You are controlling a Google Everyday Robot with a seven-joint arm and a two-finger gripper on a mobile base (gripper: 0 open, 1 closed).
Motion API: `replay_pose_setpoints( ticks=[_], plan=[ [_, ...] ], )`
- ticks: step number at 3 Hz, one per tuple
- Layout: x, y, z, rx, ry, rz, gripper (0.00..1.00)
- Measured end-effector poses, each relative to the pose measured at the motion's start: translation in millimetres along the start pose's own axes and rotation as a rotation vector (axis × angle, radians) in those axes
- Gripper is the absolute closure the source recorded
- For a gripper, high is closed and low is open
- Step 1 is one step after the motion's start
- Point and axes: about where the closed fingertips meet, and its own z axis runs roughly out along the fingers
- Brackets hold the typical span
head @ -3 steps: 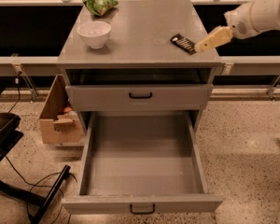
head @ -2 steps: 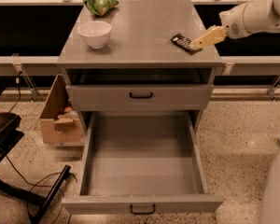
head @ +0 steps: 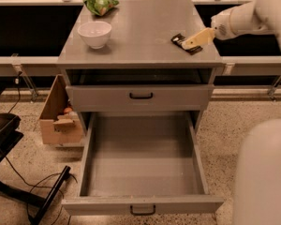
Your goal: Place rxbar chocolate into middle drawer
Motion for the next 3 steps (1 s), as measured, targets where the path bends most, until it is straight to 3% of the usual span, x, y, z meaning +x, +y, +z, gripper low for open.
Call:
replay_pose_setpoints(
  ticks=[2,3],
  plan=[
    [20,-3,45,-0.007,0.114,0.131,0.0],
    [21,3,62,-0.022,0.146,0.15,0.0]
  ],
)
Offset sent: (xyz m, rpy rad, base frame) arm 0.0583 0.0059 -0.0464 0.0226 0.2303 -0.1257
